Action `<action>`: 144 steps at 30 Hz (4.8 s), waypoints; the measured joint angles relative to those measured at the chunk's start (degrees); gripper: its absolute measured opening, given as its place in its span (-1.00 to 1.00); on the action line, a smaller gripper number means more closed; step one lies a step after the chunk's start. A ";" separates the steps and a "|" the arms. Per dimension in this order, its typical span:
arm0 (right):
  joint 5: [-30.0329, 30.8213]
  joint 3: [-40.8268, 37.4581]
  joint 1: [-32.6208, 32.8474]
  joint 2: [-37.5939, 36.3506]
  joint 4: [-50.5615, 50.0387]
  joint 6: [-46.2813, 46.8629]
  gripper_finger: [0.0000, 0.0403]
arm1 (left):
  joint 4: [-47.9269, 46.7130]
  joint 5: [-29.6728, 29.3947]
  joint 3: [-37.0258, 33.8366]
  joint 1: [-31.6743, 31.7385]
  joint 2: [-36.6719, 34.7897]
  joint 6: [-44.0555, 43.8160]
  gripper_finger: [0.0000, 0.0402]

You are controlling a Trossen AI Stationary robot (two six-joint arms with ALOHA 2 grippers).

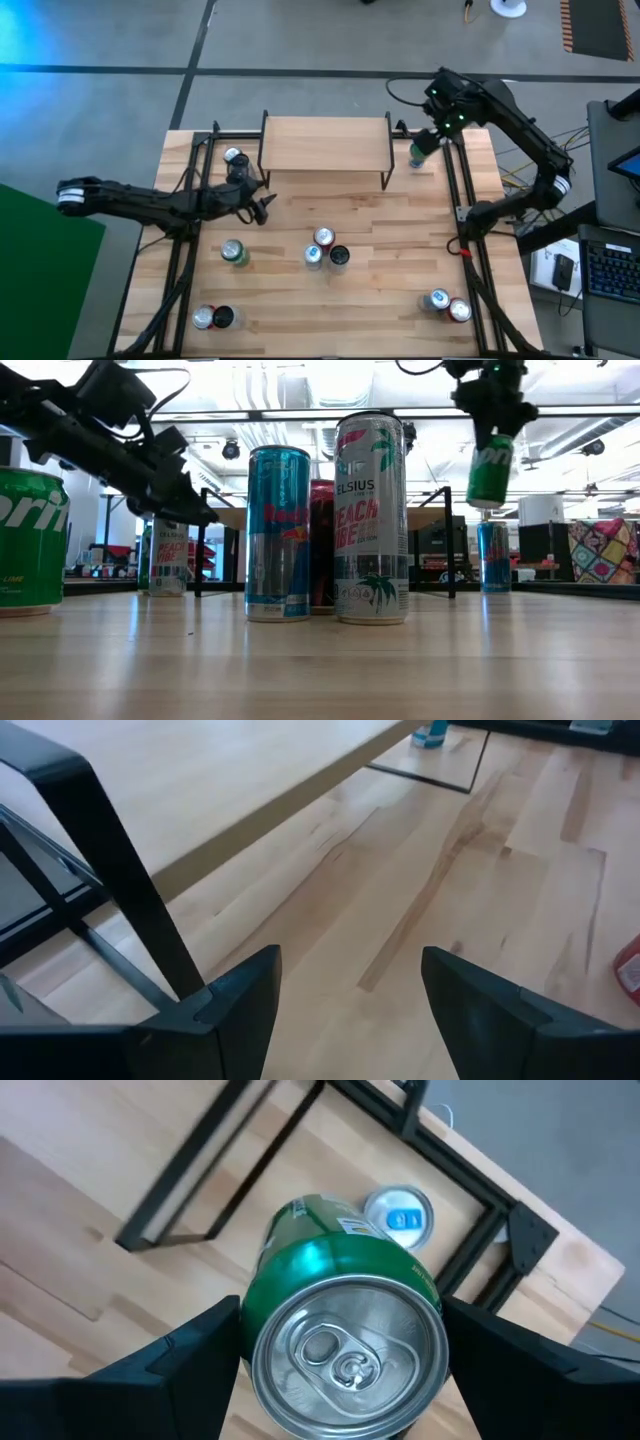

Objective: Place canned beverage on shelf
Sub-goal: Put the top right green soda can on the shelf, then put the top green soda can on the shelf on the shelf aligned with the other green soda can

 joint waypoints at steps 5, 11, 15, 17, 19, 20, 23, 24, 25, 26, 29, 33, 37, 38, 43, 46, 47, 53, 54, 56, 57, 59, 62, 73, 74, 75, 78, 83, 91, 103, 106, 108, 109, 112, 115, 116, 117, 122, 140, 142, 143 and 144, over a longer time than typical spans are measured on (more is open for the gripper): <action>0.04 9.81 1.63 5.22 -2.79 -0.92 0.49 | 3.59 -0.04 0.00 0.00 3.19 0.59 0.14; 0.08 22.46 1.80 12.68 -2.69 -1.14 0.49 | 8.15 -0.02 0.00 0.00 6.51 3.29 0.14; 0.09 29.02 1.80 18.36 -2.75 -3.03 0.49 | 9.11 0.00 0.00 0.00 7.60 4.42 0.14; 0.05 32.25 1.99 21.31 -2.67 -4.86 0.49 | 9.27 0.00 0.00 0.00 7.73 4.55 0.14; 0.17 35.34 2.32 24.21 -2.66 -7.02 0.49 | 9.40 0.00 0.00 0.04 7.72 5.01 0.14; 0.17 36.82 2.42 25.55 -2.69 -8.21 0.49 | 9.40 0.01 0.00 0.07 7.62 5.34 0.14; 0.04 40.51 2.58 28.89 -2.52 -10.76 0.49 | 9.43 0.02 0.00 0.07 7.54 5.60 0.14; 0.03 40.58 2.59 29.44 -2.22 -11.42 0.49 | 9.45 0.02 0.00 0.07 7.53 5.62 0.14; 0.00 40.26 2.59 29.81 -2.01 -12.11 0.49 | 9.45 0.02 0.00 0.07 7.52 5.61 0.14; 0.07 40.21 2.59 30.47 -2.47 -12.72 0.49 | 9.45 0.02 0.00 0.07 7.57 5.60 0.14; -0.03 40.19 2.54 32.18 -2.24 -13.08 0.49 | 9.39 0.04 0.00 0.07 7.68 5.60 0.14; -0.01 40.16 2.52 33.66 -2.70 -13.10 0.49 | 9.36 0.04 0.00 0.07 7.74 5.49 0.14; -0.01 40.16 2.52 34.15 -2.75 -13.09 0.49 | 9.36 0.04 0.00 0.07 7.74 5.44 0.14; -0.14 40.16 2.52 34.22 -2.72 -13.09 0.49 | 9.36 0.04 0.00 0.07 7.74 5.44 0.14; -0.46 40.16 2.78 34.63 -2.67 -13.60 0.49 | 9.36 0.07 0.00 0.07 7.74 5.44 0.14; -0.46 40.17 2.89 35.33 -2.51 -14.00 0.52 | 9.36 0.07 0.00 0.07 7.74 5.42 0.14; -0.43 40.19 3.02 35.50 -2.20 -13.99 0.54 | 9.37 0.07 0.00 0.07 7.74 5.42 0.14; -0.14 40.20 3.10 36.61 -1.78 -14.04 0.65 | 9.17 0.13 0.00 0.04 7.74 4.27 0.14; -0.05 40.19 3.13 36.66 -1.41 -14.12 0.66 | 8.94 0.43 0.00 0.04 7.74 3.95 0.14; 0.02 40.17 3.18 36.41 -0.66 -14.51 0.66 | 8.23 0.52 0.00 0.04 7.74 3.42 0.14; 0.02 40.19 3.18 36.11 -0.53 -14.54 0.66 | 7.94 0.55 0.00 0.03 7.74 3.16 0.14; 0.04 40.19 3.18 35.46 -0.61 -14.58 0.66 | 7.45 0.55 0.00 0.02 7.74 2.67 0.14; 0.94 40.19 3.16 34.33 -0.61 -14.06 0.66 | 6.70 0.55 0.00 0.02 7.74 1.85 0.14; 4.12 40.19 3.67 25.27 0.13 -12.17 0.67 | 6.59 0.01 -0.02 0.07 7.76 1.68 0.14; 4.11 40.19 3.99 24.28 0.13 -11.46 0.66 | 7.66 -0.02 -0.02 0.07 7.74 2.46 0.14; 4.11 40.19 4.38 23.36 0.13 -10.29 0.66 | 8.63 -0.02 -0.02 0.07 7.66 3.35 0.14; 4.17 39.35 6.52 20.50 0.22 -7.65 0.63 | 8.93 -0.09 0.67 0.07 6.59 5.64 0.14; 5.69 32.19 13.96 13.90 2.10 -3.51 0.62 | -2.46 -0.04 6.83 -0.46 5.27 5.48 0.14; 11.94 6.72 28.11 0.31 9.85 6.74 0.62 | -13.51 -1.89 13.26 -6.88 6.60 4.21 0.14; 12.09 -17.16 37.86 -10.17 22.26 12.75 0.62 | -53.06 -23.72 30.33 -8.46 2.30 -7.49 0.14; 12.17 -20.56 37.78 -11.27 27.50 9.52 0.62 | -59.10 -23.43 34.23 -6.01 0.14 -9.01 0.14; 12.23 -22.05 37.77 -11.68 29.91 7.28 0.62 | -60.91 -20.47 34.56 -3.41 -1.84 -8.09 0.14; 12.19 -22.65 37.77 -11.83 30.70 6.42 0.62 | -61.02 -18.24 34.55 -1.62 -2.94 -7.43 0.14; 12.12 -24.04 37.77 -12.21 32.39 4.71 0.62 | -61.37 -11.38 33.79 5.78 -6.27 -5.91 0.14; 12.11 -24.55 37.77 -12.36 32.81 3.21 0.62 | -61.30 -8.17 33.45 14.81 -8.27 -4.06 0.15; 12.13 -24.55 37.75 -12.36 33.03 2.95 0.62 | -61.26 -7.62 33.43 17.81 -8.64 -3.01 0.16; 12.11 -24.55 37.76 -12.36 33.21 2.76 0.62 | -61.07 -6.59 33.42 20.76 -8.88 -1.84 0.18; 12.11 -24.55 37.63 -12.45 34.41 1.22 0.62 | -57.84 6.76 33.16 35.38 -7.45 3.25 0.39; 12.00 -24.55 32.84 -12.36 35.45 -2.73 0.62 | -56.05 18.17 33.06 48.39 5.17 6.91 0.60; 12.00 -24.55 32.84 -12.36 35.45 -2.93 0.62 | -56.48 18.12 32.82 48.39 6.61 6.69 0.59; 12.00 -24.55 32.84 -12.36 35.46 -3.06 0.62 | -56.69 18.12 32.73 48.39 7.36 6.33 0.59; 11.92 -24.55 32.84 -12.36 35.45 -3.06 0.62 | -56.64 18.12 32.68 48.39 8.13 6.14 0.59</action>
